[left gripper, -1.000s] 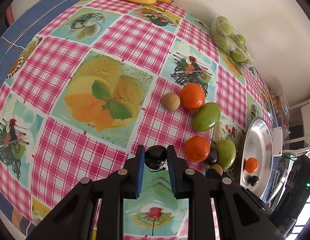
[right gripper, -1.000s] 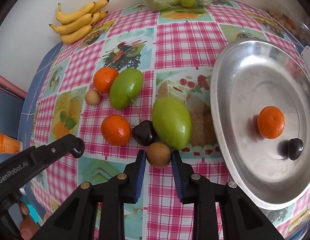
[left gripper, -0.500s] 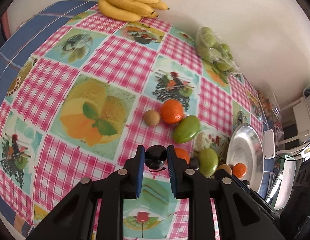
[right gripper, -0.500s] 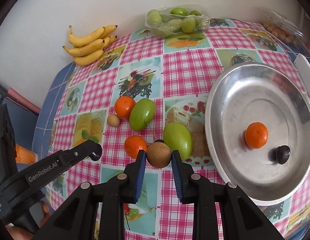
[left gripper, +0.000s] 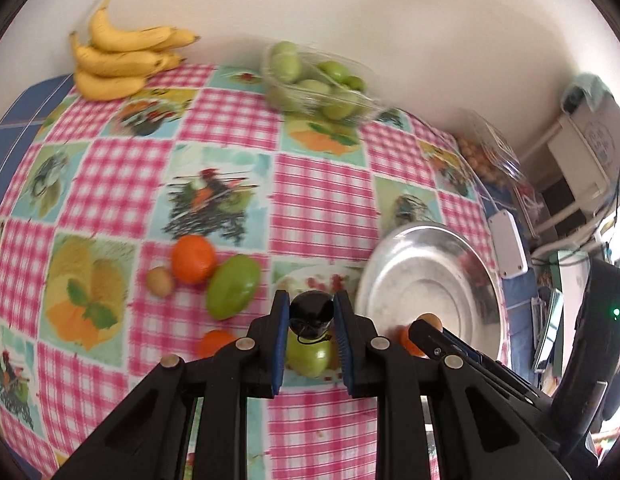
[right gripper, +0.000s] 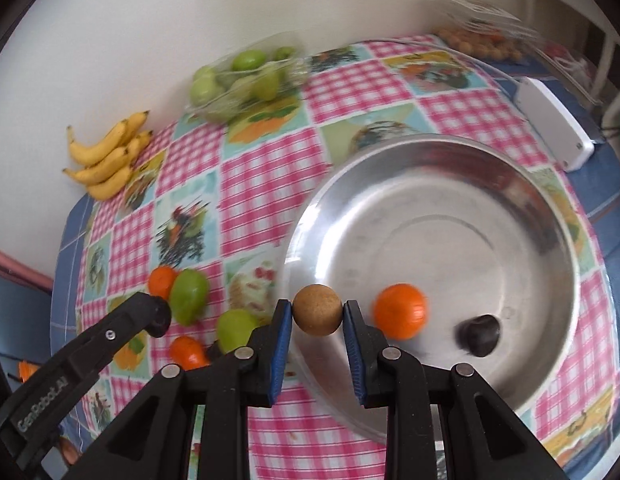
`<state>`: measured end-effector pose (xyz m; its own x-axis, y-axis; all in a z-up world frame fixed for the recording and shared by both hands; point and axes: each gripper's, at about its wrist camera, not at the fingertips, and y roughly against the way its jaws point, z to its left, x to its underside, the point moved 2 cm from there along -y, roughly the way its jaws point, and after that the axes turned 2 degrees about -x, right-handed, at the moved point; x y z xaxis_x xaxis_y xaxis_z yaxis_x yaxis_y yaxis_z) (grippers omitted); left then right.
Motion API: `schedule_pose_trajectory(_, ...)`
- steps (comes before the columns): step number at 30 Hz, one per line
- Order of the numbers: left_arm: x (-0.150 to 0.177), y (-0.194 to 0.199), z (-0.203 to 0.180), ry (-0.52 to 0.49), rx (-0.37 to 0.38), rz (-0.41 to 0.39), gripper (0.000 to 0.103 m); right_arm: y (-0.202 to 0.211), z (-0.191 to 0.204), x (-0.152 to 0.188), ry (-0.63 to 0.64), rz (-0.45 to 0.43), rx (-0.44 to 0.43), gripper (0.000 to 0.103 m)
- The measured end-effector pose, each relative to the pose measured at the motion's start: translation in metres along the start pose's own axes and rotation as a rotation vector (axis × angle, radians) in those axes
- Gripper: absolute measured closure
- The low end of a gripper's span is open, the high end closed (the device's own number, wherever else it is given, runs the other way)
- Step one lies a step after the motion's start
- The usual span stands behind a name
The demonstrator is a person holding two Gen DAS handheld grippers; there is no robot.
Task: Organize fruits
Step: 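Carry the kiwi and cherry into the steel plate and open both tools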
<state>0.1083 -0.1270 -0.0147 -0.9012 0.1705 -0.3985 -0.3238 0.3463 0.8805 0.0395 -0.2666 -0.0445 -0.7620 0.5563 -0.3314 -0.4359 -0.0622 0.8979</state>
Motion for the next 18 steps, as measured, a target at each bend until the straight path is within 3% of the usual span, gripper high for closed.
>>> schedule_pose_trajectory(10,0.007,-0.038,-0.061,-0.127,0.044,0.074,0.080,0.003,-0.066,-0.010,-0.128,-0.019,0.105,0.075)
schedule_pose_trajectory(18,0.018,-0.059,-0.065,-0.136,0.031,0.128,0.080,-0.006,-0.088,-0.009,-0.177,0.004,0.131,0.074)
